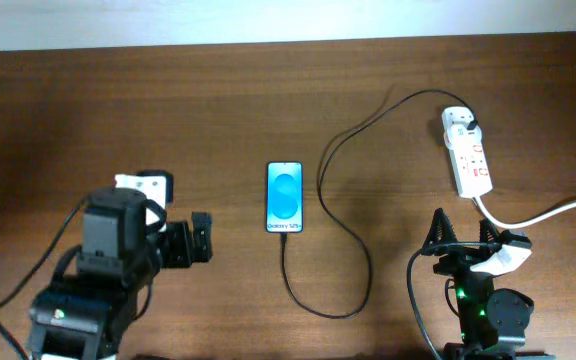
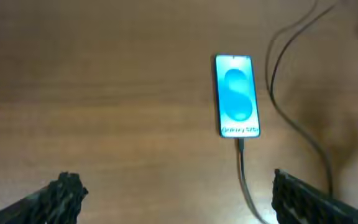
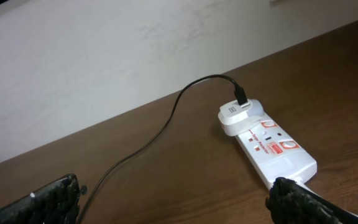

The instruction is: Plug charger to phone and switch on socket

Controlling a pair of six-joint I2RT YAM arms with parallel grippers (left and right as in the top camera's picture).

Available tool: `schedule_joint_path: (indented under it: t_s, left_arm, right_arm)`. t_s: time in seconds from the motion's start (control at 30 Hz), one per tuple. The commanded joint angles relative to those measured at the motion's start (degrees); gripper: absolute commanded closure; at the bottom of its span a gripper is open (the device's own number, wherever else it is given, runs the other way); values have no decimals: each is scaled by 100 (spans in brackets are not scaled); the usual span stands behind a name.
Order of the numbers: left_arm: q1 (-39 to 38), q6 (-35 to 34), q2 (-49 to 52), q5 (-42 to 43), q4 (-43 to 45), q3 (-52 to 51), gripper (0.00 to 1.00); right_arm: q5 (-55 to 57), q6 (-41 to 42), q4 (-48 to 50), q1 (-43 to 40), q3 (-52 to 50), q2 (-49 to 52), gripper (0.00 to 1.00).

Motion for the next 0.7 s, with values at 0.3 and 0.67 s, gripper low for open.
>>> schedule_joint_path:
  t_s: [0.3, 0.67]
  left_arm:
    - [262, 33, -4717, -63, 5493, -6065, 1]
    - [538, 1810, -5045, -439, 5410, -6048, 1]
  right_arm:
    - [70, -57, -4, 48, -52, -59, 2]
    - [68, -57, -4, 48, -52, -59, 2]
